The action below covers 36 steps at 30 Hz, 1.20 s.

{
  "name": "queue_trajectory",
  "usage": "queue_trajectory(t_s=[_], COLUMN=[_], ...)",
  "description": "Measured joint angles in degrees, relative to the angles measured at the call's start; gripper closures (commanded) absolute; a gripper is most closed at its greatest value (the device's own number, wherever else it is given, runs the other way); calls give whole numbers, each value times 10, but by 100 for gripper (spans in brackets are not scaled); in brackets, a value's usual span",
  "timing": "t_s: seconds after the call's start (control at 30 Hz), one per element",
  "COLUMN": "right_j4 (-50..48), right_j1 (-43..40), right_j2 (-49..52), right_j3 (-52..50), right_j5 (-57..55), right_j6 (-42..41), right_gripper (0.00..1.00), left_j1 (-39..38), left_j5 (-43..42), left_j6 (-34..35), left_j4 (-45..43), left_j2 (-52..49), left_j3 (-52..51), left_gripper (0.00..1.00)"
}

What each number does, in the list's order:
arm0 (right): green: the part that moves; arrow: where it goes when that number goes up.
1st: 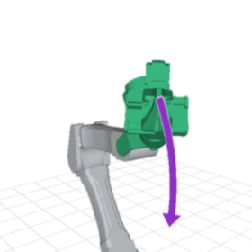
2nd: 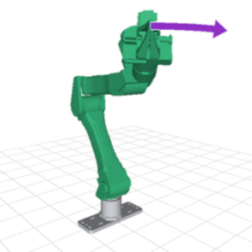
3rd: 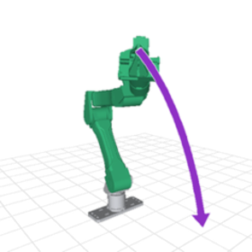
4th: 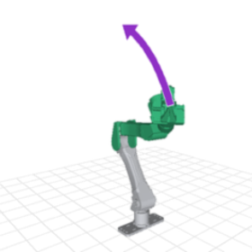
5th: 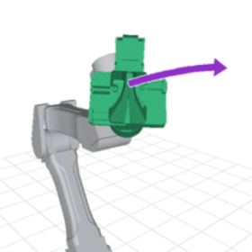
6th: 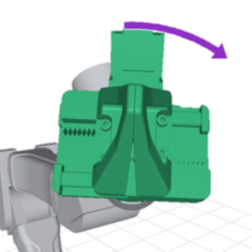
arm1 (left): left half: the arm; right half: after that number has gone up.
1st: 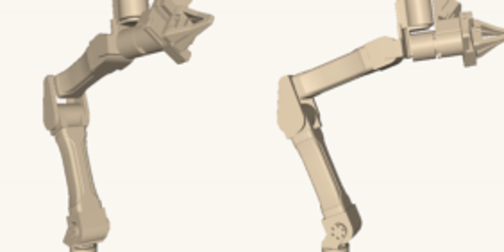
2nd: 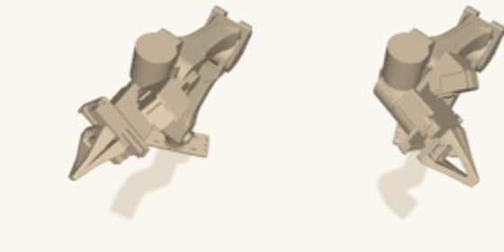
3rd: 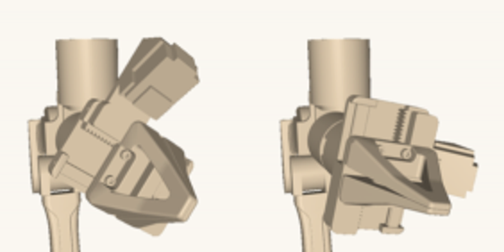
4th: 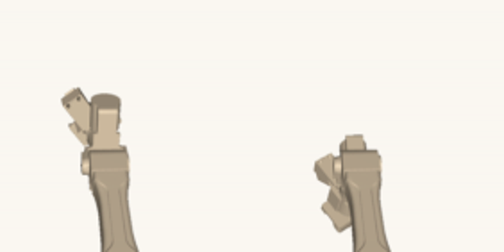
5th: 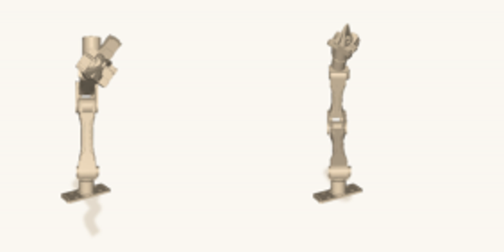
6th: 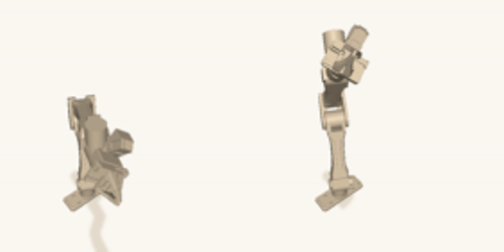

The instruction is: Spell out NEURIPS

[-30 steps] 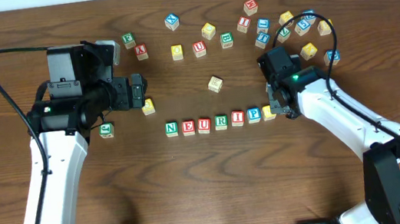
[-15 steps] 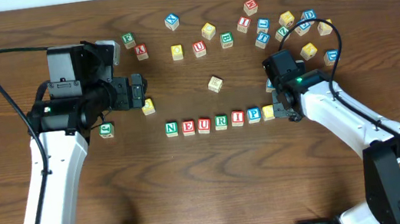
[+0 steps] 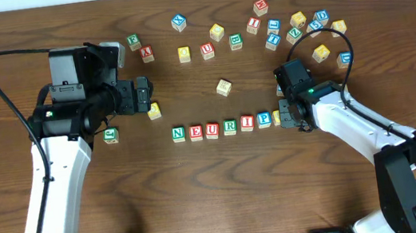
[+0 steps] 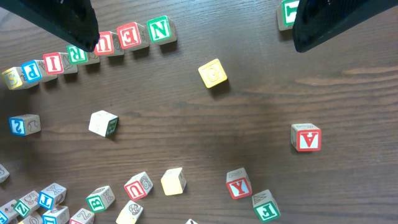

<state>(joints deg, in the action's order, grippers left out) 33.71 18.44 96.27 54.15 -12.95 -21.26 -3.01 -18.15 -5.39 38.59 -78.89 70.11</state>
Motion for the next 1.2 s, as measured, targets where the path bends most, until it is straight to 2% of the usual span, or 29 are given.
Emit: queue_trajectory(t_s=[1.2], right_j4=[-23], right_j1=[14], right_j2=[0], right_j3=[0], right_j5=[68], right_j6=[43], right_gripper=[99], left_j1=[0], left_j5=[0], left_j6=[0], left_j4=[0], left_j2=[0], left_j3=[0], left_gripper=[2])
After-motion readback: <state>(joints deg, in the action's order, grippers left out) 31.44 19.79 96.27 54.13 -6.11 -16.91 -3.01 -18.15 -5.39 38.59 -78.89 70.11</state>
